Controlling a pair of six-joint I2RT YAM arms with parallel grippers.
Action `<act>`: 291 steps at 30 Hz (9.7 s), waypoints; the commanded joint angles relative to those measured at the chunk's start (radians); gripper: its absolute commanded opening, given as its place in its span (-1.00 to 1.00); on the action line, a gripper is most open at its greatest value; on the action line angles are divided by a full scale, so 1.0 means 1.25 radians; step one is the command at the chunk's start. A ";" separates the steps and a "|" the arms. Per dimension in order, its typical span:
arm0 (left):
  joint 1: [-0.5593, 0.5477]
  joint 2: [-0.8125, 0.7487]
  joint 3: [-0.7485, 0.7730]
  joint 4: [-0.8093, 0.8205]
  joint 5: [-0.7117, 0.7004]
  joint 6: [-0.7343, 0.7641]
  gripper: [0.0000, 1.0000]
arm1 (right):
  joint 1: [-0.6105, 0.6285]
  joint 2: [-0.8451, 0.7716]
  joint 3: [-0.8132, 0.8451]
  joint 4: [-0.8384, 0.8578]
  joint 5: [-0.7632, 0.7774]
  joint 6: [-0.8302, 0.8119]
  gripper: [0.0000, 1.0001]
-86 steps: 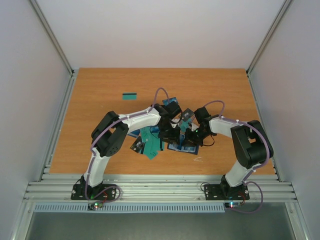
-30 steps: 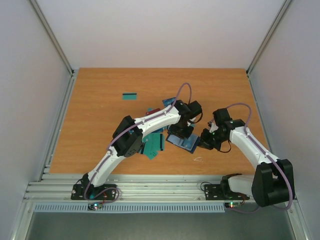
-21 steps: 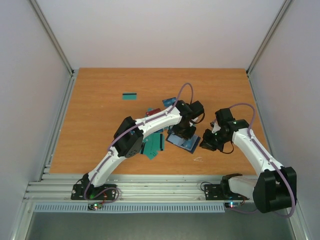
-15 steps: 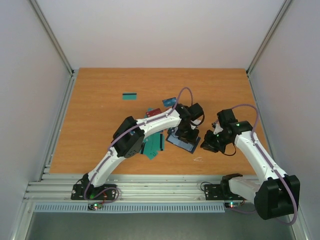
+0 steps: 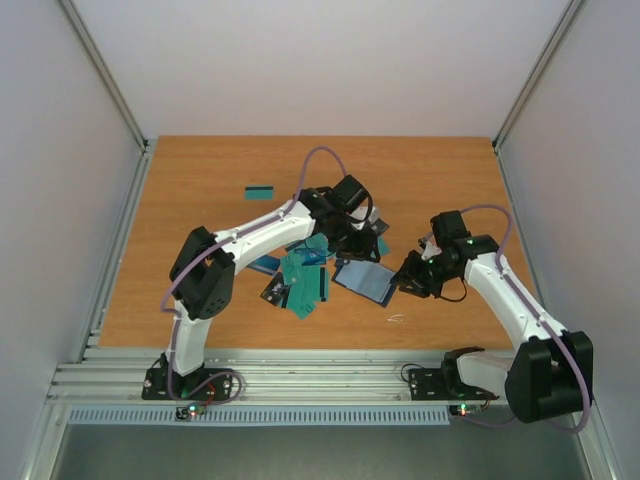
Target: Put the credit cards into the card holder
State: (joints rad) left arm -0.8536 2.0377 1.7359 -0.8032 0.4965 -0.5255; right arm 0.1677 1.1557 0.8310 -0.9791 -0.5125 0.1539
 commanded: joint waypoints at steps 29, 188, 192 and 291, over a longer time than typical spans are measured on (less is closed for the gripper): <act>-0.073 0.224 0.104 -0.069 0.024 0.045 -0.08 | -0.078 0.222 -0.029 0.144 -0.115 -0.024 -0.27; 0.025 0.022 -0.265 -0.093 -0.372 -0.033 0.65 | 0.073 0.147 -0.059 0.193 -0.171 -0.014 0.02; 0.014 0.020 -0.300 -0.069 -0.362 -0.023 0.58 | 0.073 0.149 -0.056 0.186 -0.165 -0.020 0.02; 0.040 -0.159 -0.574 0.175 -0.190 0.072 -0.36 | 0.345 0.223 -0.163 0.523 -0.133 0.213 0.10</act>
State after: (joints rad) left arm -0.8017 1.8034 1.0836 -0.6346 0.2588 -0.4358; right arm 0.5903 1.4109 0.6128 -0.3748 -0.6388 0.4274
